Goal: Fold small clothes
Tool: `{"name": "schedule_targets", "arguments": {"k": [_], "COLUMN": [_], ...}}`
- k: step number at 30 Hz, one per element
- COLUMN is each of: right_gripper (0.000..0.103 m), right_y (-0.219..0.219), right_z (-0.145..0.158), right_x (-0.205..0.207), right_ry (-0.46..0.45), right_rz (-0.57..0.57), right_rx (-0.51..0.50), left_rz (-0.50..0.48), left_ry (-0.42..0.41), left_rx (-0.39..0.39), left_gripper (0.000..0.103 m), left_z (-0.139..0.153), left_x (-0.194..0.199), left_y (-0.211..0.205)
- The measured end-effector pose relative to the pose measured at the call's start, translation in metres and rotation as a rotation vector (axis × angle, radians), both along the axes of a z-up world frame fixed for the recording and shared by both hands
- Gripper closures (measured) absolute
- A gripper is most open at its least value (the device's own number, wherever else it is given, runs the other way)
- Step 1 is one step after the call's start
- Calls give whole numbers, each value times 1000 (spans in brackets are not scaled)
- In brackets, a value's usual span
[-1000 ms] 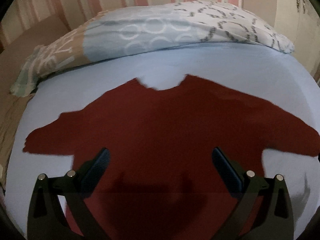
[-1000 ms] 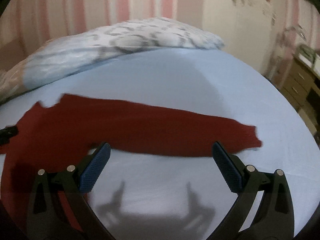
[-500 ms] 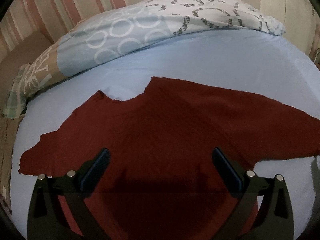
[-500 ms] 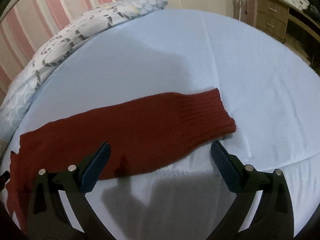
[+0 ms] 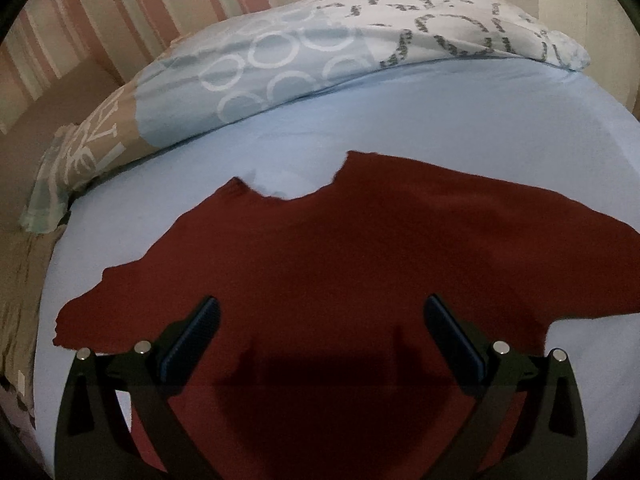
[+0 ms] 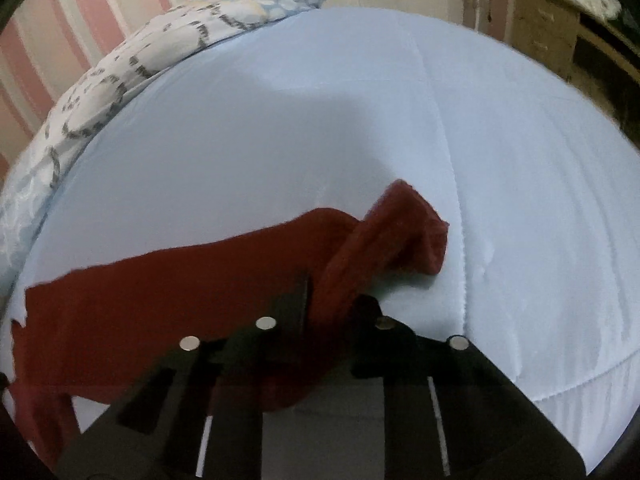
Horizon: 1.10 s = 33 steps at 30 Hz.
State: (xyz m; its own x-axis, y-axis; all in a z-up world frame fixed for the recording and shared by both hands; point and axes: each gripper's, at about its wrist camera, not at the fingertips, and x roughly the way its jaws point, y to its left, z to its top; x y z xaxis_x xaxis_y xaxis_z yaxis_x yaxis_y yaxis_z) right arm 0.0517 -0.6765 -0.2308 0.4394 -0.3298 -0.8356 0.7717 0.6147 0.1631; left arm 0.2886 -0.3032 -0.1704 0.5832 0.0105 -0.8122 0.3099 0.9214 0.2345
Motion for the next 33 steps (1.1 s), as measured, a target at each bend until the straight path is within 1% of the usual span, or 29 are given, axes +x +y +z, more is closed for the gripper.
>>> {"name": "schedule_targets", "arguments": {"k": [3,5,9,10,11,15,19,21,23,25,27,30,32,33], "right_gripper": [89,89,89,89,89,89,89,89,89,89,89,90,89,88], "right_y": [22,44,98,122,133,207,270,297,327,358,384,424,446,454], "right_z": [16,30,62,72,77,97,107,108,108,101,92,70,50,38], "right_x": [4,12,32,41,48,93,144,166,186,203,221,245,253,256], "right_ry": [-18,-27,-79,-107,-121,-184,-206,-205,-203,-192,-182,-137,-92,-61], "right_rz": [45,101,226,276,305,469,584,622,666,712,744,814,837,838], "right_rx": [-66,-120,-179,-179,-173,-122,-98,-73,-80,-86,-65,-68,-80,-102], "left_rz": [27,44,69,78,85,122,157,178,193,206,227,255,261,266], "left_ry": [2,1,10,15,21,18,-5,4,-10,-14,18,48,50,59], "left_rx": [-4,-9,40,49,51,74,66,58,48,60,59,16,18,20], "left_gripper": [1,1,1,1,1,1,1,1,1,1,1,1,1,1], "left_z": [3,7,10,11,12,19,29,32,33,25,16,8,2,-2], "left_x": [4,7,10,11,12,16,19,21,20,22,26,29,28,29], "left_y": [15,29,56,64,71,107,144,166,184,202,217,238,244,248]}}
